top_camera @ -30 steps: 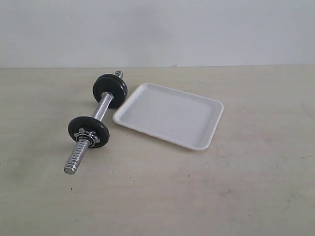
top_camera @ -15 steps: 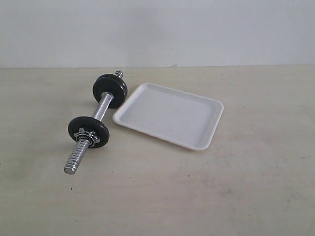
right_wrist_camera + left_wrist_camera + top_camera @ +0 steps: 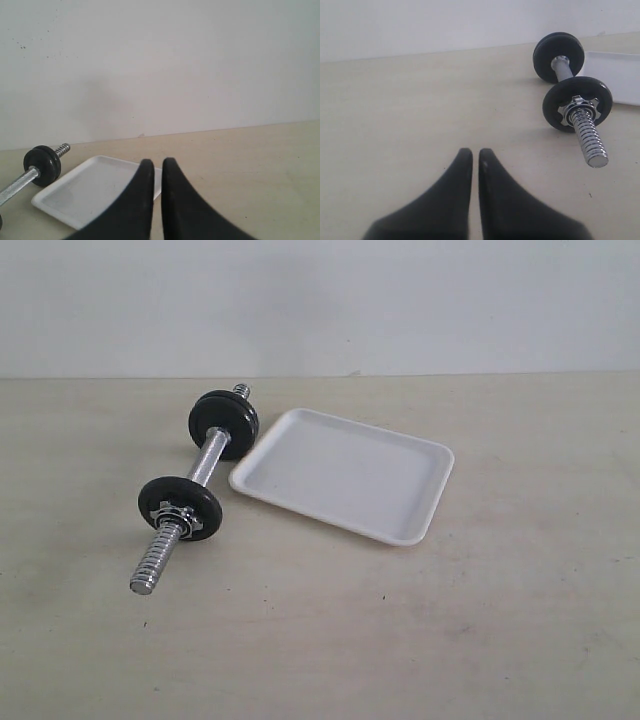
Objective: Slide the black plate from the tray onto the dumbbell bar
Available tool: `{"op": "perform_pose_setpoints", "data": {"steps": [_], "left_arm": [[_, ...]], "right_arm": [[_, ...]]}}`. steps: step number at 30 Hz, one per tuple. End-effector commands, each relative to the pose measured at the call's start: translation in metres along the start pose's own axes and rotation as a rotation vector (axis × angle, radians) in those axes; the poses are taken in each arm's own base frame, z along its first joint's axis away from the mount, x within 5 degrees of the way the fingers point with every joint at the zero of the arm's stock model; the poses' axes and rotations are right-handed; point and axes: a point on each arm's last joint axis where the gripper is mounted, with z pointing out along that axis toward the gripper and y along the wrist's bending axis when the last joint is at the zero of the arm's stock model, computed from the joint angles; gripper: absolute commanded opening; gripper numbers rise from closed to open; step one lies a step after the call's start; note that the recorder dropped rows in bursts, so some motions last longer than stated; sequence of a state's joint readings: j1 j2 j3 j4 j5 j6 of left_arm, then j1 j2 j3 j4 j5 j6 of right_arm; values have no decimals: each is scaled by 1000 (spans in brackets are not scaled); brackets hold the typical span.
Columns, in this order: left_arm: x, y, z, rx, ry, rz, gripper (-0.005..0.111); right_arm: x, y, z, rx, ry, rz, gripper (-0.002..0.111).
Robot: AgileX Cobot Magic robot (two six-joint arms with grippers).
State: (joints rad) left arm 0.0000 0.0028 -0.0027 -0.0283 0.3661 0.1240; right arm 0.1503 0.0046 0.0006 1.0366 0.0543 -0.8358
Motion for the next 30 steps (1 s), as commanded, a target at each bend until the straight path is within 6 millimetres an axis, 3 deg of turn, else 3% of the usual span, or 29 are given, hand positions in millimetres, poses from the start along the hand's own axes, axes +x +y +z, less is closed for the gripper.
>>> {"op": "perform_pose_setpoints", "data": {"steps": [1,17,21,25,30], "left_arm": [[1,0,0,2,0,-5,4],[1,0,0,2,-2,-1,4],[1,0,0,2,-2,-1,4],[1,0,0,2,-2,-1,4],[1,0,0,2,-2,-1,4]], "right_arm": [[-1,0,0,5,-9,-10,2],[-1,-1,0,8,-9,-120,2],[10,1,-1,-25,106,-341,2],[16,-5,-2,28,181,-249,2],[18,-7,-2,47,204,-292,2]]}}
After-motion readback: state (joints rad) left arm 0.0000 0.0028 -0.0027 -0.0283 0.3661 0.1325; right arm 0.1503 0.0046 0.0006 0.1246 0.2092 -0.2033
